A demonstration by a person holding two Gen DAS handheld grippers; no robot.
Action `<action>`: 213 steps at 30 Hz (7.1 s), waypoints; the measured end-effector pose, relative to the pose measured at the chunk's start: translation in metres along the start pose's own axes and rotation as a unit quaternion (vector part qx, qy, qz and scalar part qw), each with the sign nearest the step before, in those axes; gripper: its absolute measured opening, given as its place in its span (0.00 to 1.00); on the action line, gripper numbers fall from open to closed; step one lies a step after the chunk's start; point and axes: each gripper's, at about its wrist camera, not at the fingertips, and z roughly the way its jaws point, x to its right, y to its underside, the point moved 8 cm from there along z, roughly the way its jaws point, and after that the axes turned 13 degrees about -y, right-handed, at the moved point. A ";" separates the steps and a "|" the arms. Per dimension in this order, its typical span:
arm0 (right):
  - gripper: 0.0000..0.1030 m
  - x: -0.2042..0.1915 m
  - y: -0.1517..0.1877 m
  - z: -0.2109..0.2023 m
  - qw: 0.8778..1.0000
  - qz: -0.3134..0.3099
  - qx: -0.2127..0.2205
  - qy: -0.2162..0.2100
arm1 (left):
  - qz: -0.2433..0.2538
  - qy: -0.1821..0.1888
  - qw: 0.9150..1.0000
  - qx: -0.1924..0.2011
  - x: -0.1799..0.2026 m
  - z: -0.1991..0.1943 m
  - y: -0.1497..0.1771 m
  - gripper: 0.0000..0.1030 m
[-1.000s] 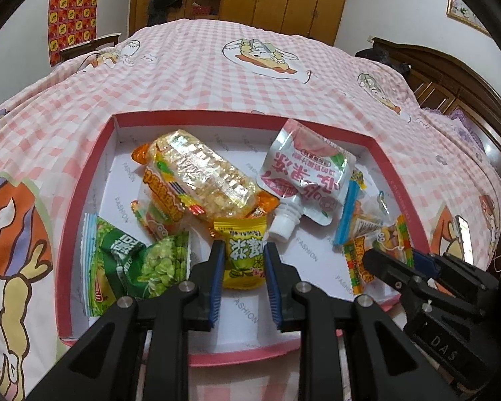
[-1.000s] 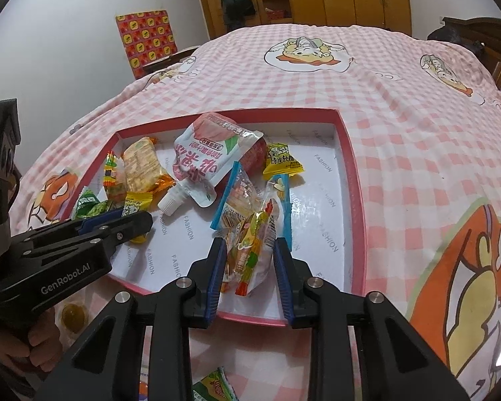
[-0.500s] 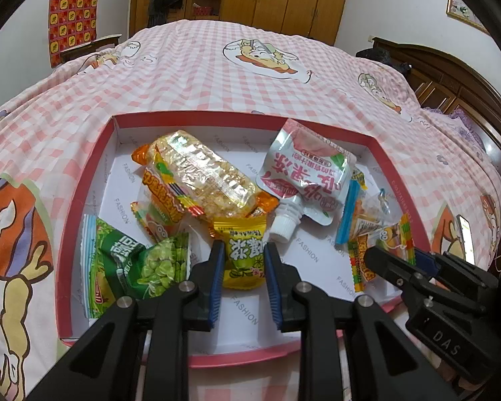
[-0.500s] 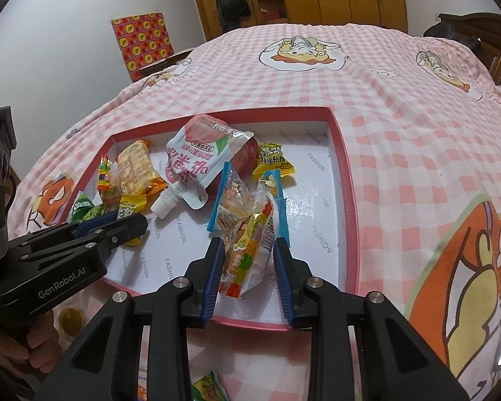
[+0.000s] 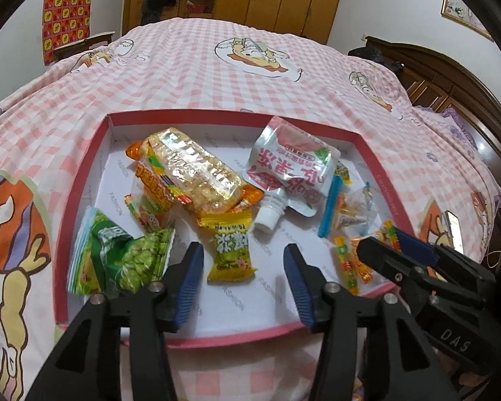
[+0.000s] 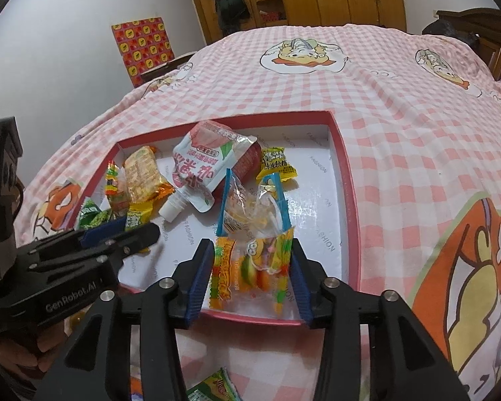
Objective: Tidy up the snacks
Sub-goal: 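Move both grippers back over the remaining snack pile, then grasp the green pea bag with the right gripper while the left gripper reaches the yellow jelly cup, then lift the pea bag with the right gripper while the left gripper lifts the yellow jelly cup, then carry the pea bag and jelly cup over the box lid with both grippers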
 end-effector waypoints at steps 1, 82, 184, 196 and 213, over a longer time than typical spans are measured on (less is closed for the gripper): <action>0.47 -0.001 -0.001 -0.002 1.000 0.000 0.003 -0.002 | 0.000 0.003 1.000 -0.001 0.000 -0.003 0.001 0.53; 0.52 -0.026 0.094 -0.036 0.997 0.035 -0.051 -0.050 | 0.006 -0.018 1.000 -0.025 -0.047 -0.057 0.101 0.30; 0.44 -0.013 -0.043 -0.022 1.000 -0.019 0.008 -0.021 | -0.014 0.003 0.999 0.038 -0.012 -0.013 -0.070 0.30; 0.44 0.009 -0.072 0.000 1.000 -0.013 0.012 0.003 | -0.001 -0.009 1.000 0.030 -0.007 0.021 -0.088 0.30; 0.44 0.035 -0.071 0.037 1.000 -0.010 -0.009 0.016 | 0.015 -0.032 0.999 0.021 -0.001 0.051 -0.082 0.31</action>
